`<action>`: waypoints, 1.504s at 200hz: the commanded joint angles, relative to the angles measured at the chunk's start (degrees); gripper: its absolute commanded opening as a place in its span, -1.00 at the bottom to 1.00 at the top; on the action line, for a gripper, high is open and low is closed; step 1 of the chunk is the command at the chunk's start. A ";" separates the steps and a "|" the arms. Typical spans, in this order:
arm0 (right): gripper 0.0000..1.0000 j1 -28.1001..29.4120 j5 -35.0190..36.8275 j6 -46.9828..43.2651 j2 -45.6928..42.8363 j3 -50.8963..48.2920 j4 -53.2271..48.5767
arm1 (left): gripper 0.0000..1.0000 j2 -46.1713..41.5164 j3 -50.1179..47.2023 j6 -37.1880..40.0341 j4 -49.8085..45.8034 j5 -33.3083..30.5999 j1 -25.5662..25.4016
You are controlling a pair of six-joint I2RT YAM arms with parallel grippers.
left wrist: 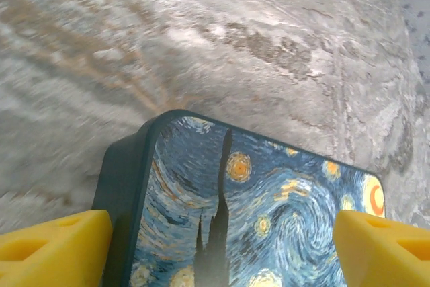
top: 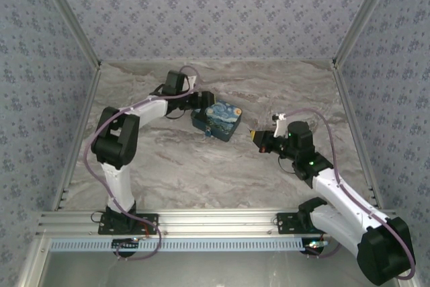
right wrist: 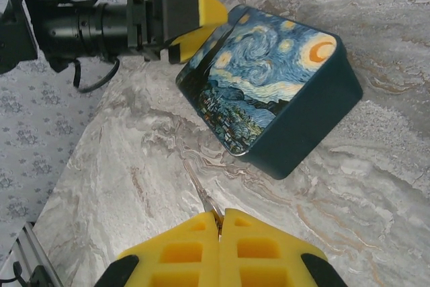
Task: Unlock the padlock with the key
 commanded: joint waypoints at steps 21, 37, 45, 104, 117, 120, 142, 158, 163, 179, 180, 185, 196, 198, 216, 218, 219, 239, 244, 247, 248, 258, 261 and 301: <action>-1.00 1.39 2.35 -0.15 -0.69 -0.33 -0.72 | 0.81 -2.60 1.42 5.82 -1.42 -1.38 -0.46; -1.00 1.76 2.78 0.04 -0.30 -0.33 -0.66 | 0.87 -6.87 -1.83 7.41 -1.13 -3.91 -0.01; -1.00 2.07 2.96 0.21 -0.06 -0.33 -0.36 | 0.91 -9.50 -4.52 8.00 -0.16 -4.93 0.21; -1.00 4.56 2.79 3.66 6.75 0.79 7.84 | 0.99 -28.50 -27.59 12.94 8.54 -7.28 -0.78; -1.00 4.53 1.82 4.69 9.32 1.59 11.38 | 0.99 -30.28 -31.43 12.63 10.19 -6.74 -2.09; -1.00 4.52 1.64 5.78 9.99 1.96 11.89 | 0.98 -30.53 -32.38 12.46 10.74 -6.19 -2.35; -1.00 4.73 0.37 7.89 15.66 5.68 14.18 | 0.98 -30.91 -36.56 7.37 13.78 -2.30 -3.29; -1.00 4.75 -0.48 9.01 19.99 8.36 16.34 | 0.95 -30.02 -38.40 5.49 16.02 -0.04 -3.66; -1.00 4.89 -0.67 9.32 21.43 9.17 17.04 | 0.95 -29.64 -38.86 5.37 16.76 0.08 -4.05; -1.00 5.01 -0.90 9.97 26.06 12.56 16.94 | 0.95 -28.36 -39.45 5.44 18.17 0.17 -4.77; -1.00 5.01 -0.85 9.97 26.35 12.84 16.84 | 0.95 -28.22 -39.45 5.39 18.37 0.22 -4.80; -1.00 5.05 -0.74 10.07 27.70 13.75 16.40 | 0.94 -27.69 -39.68 5.22 19.16 0.35 -4.85; -1.00 5.18 -0.46 10.39 30.38 15.40 16.65 | 0.94 -26.23 -39.97 4.70 21.39 0.89 -5.08; -1.00 5.16 -0.35 10.49 30.71 15.58 16.89 | 0.94 -25.91 -40.07 4.59 21.93 0.99 -5.16; -1.00 5.14 -0.10 11.27 34.84 17.63 17.72 | 0.92 -23.22 -40.01 3.97 24.90 2.00 -5.43; -1.00 5.18 -0.11 11.31 35.35 17.98 17.73 | 0.91 -22.93 -39.99 3.95 25.23 2.06 -5.40; -1.00 5.18 -0.06 11.35 35.52 18.10 17.67 | 0.91 -22.78 -39.99 3.90 25.41 2.09 -5.43; -1.00 5.14 -0.22 11.57 39.50 20.56 16.27 | 0.90 -20.71 -40.16 3.23 28.13 2.17 -5.61; -1.00 5.22 0.00 11.52 40.28 20.92 15.78 | 0.90 -20.42 -40.18 3.23 28.54 2.08 -5.68; -1.00 5.20 0.12 11.55 40.70 21.15 15.51 | 0.90 -20.22 -40.16 3.24 28.81 2.08 -5.71; -1.00 5.24 0.18 11.55 40.83 21.22 15.42 | 0.90 -20.15 -40.12 3.24 28.83 2.05 -5.71; -1.00 5.26 0.71 11.46 41.99 21.64 14.72 | 0.89 -19.53 -40.07 3.52 29.43 1.89 -5.80; -1.00 5.27 0.94 11.42 42.29 21.76 14.43 | 0.89 -19.36 -40.12 3.55 29.70 1.87 -5.79; -1.00 5.40 2.05 10.88 45.84 22.96 10.99 | 0.85 -16.80 -39.75 4.00 32.39 0.75 -6.03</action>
